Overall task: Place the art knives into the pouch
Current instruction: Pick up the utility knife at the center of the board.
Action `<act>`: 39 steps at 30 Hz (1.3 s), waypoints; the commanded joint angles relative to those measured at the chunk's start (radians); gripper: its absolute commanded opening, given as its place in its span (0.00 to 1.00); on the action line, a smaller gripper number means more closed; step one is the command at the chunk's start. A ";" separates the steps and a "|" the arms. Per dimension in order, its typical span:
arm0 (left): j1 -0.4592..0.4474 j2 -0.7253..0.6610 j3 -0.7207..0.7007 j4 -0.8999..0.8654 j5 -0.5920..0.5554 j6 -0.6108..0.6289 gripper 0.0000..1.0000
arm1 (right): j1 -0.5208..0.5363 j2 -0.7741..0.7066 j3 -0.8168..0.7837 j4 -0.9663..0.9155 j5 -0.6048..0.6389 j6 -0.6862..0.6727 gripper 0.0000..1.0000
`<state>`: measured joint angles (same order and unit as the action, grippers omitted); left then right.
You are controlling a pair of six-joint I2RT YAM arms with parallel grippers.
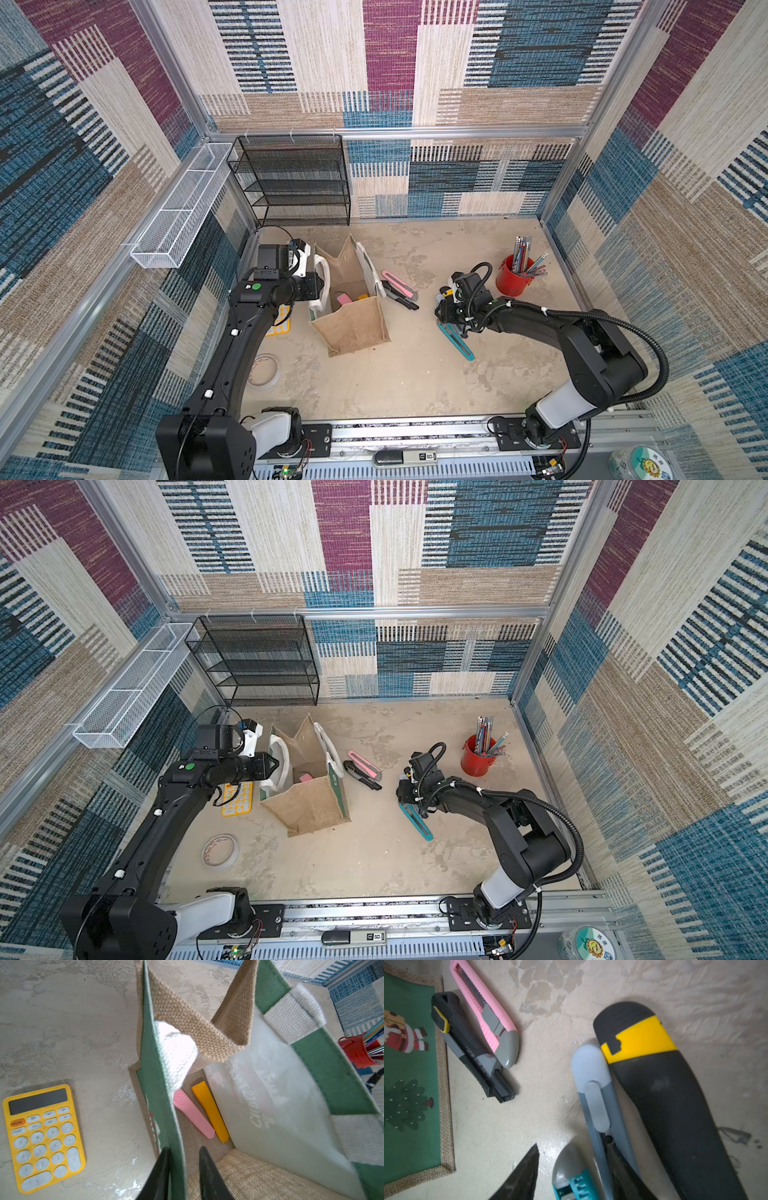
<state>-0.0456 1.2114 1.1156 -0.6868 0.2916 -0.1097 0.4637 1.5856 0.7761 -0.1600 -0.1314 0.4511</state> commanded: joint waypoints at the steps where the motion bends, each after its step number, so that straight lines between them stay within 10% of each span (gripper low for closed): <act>1: 0.001 0.007 0.004 -0.007 0.016 0.010 0.28 | 0.001 -0.001 -0.002 -0.029 0.010 0.009 0.56; 39: 0.002 0.016 0.003 -0.008 0.020 0.008 0.28 | 0.001 0.094 0.123 -0.074 0.150 -0.079 0.42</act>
<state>-0.0460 1.2285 1.1156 -0.6868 0.2951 -0.1097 0.4637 1.6711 0.8963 -0.2367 -0.0071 0.3794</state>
